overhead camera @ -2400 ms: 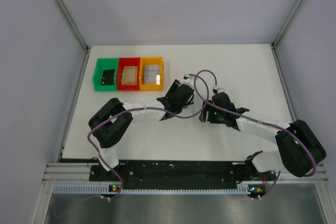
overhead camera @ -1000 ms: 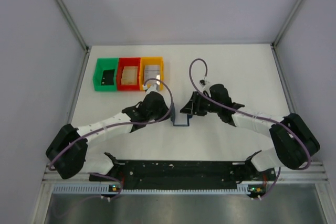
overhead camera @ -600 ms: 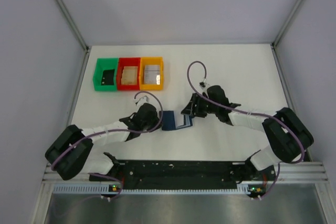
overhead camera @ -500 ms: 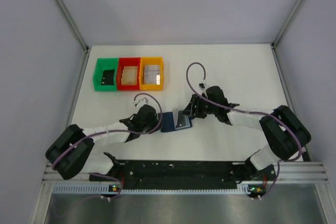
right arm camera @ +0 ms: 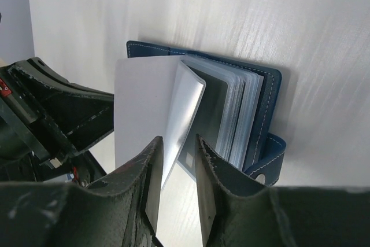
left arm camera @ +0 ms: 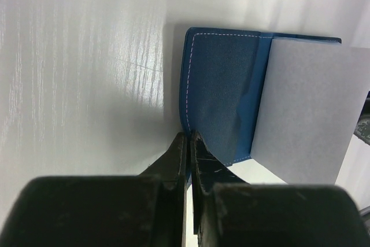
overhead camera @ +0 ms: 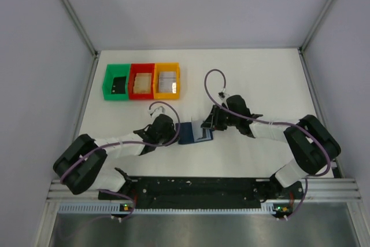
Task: Take the credit cards out of the card holder
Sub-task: Open the card holder at the center of the board, then remove the credit card from the card holder.
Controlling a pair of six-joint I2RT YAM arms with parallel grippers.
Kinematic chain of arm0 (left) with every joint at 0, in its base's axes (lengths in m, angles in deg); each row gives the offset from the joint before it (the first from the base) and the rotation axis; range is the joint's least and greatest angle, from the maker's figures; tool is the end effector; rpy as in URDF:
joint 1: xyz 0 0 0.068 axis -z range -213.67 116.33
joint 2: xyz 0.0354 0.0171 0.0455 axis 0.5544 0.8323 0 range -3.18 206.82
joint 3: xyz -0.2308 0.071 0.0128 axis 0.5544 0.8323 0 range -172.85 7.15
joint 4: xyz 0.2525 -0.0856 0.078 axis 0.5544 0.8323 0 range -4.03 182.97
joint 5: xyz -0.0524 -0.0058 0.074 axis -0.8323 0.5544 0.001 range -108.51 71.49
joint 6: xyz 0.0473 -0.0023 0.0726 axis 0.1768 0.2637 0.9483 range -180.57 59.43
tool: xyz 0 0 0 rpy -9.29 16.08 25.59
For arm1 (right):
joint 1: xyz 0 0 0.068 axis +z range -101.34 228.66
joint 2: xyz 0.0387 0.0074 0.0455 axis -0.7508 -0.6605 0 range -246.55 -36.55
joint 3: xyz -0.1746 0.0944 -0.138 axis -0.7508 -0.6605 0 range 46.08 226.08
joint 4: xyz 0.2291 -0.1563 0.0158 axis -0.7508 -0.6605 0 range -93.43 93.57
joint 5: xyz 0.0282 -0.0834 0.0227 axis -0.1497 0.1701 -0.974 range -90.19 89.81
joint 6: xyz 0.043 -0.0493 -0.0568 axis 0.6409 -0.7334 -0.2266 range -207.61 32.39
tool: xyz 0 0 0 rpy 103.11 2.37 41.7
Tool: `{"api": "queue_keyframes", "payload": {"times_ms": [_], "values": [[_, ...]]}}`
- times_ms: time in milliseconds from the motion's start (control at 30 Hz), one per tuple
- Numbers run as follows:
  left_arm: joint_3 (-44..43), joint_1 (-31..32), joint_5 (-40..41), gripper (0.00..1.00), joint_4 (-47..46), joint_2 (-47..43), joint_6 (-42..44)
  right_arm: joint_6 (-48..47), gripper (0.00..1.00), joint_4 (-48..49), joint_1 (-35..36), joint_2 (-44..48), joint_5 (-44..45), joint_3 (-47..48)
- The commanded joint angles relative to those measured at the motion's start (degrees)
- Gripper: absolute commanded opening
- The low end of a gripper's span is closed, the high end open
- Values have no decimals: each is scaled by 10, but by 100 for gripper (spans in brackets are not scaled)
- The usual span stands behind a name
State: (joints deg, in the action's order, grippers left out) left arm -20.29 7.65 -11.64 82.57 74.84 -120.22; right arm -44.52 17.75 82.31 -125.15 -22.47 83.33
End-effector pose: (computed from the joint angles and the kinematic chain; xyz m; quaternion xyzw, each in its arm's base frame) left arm 0.2212 -0.1825 0.0655 -0.1697 0.9139 -0.2457 0.2749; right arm 0.2674 0.2129 0.0903 -0.0134 0.8828 0.4066 0.2348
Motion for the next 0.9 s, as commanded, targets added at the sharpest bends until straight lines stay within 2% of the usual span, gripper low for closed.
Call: {"api": "queue_keyframes", "payload": {"times_ms": [0, 433, 567, 733, 867], "values": [[-2, -3, 9, 3, 17, 17, 16, -11, 27, 28, 5, -9, -11, 15], [4, -2, -9, 4, -6, 21, 13, -13, 25, 25, 44, -34, -59, 68], [13, -2, -5, 7, -11, 11, 1, -20, 30, 11, 66, -38, -59, 109], [50, -2, 30, 20, -10, -57, -32, -24, 36, -8, 76, -78, -37, 138], [85, -3, 70, 36, 9, -142, -51, -19, 37, 2, 76, -120, -45, 139]]}}
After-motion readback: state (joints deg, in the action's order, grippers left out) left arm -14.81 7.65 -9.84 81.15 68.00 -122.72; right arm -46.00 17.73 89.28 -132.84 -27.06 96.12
